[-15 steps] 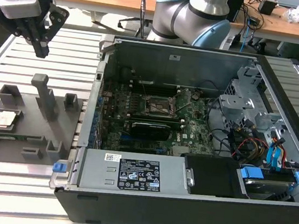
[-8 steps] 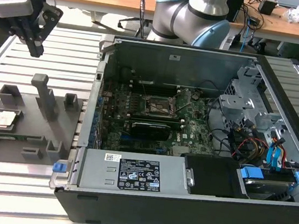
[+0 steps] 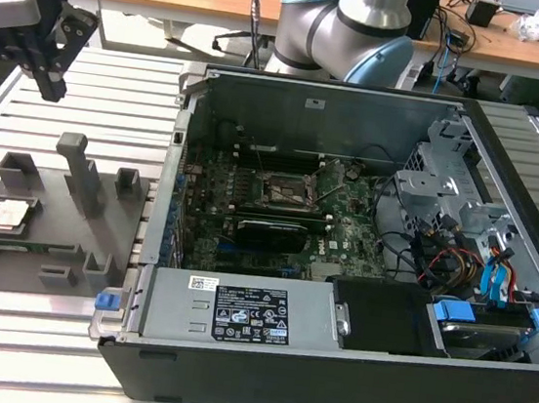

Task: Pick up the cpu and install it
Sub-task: 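Reach for the cpu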

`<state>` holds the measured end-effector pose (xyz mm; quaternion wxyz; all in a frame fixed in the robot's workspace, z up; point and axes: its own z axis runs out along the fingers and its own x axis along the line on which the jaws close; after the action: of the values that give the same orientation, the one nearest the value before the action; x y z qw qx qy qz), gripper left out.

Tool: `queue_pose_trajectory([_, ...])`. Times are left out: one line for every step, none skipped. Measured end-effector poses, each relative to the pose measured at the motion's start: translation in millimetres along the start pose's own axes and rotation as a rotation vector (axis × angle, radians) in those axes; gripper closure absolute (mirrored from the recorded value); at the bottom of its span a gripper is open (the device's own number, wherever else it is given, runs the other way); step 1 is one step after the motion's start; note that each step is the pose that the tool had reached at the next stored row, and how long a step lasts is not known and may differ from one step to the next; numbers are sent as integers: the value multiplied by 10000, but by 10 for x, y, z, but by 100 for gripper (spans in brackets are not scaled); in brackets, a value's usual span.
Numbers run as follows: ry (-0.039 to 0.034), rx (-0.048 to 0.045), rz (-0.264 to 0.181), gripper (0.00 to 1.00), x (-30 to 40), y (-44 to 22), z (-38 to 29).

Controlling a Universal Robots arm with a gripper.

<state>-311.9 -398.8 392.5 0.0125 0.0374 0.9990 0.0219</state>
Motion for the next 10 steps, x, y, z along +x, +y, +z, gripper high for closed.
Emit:
queue_pose_trajectory([-1,-1,0,89,23,-2,0])
queue_pose_trajectory([0,-1,0,89,40,-3,-1])
queue_pose_trajectory([0,0,0,89,51,-4,-1])
queue_pose_trajectory([0,-1,0,89,67,-5,-1])
queue_pose_trajectory([0,0,0,89,84,-6,-2])
queue_pose_trajectory([0,0,0,89,99,-7,-2])
queue_pose_trajectory([0,-1,0,89,110,-8,-2])
queue_pose_trajectory([0,-1,0,89,133,-10,-3])
queue_pose_trajectory([0,0,1,89,153,-11,-3])
queue_pose_trajectory([-1,-1,1,89,174,-13,-4])
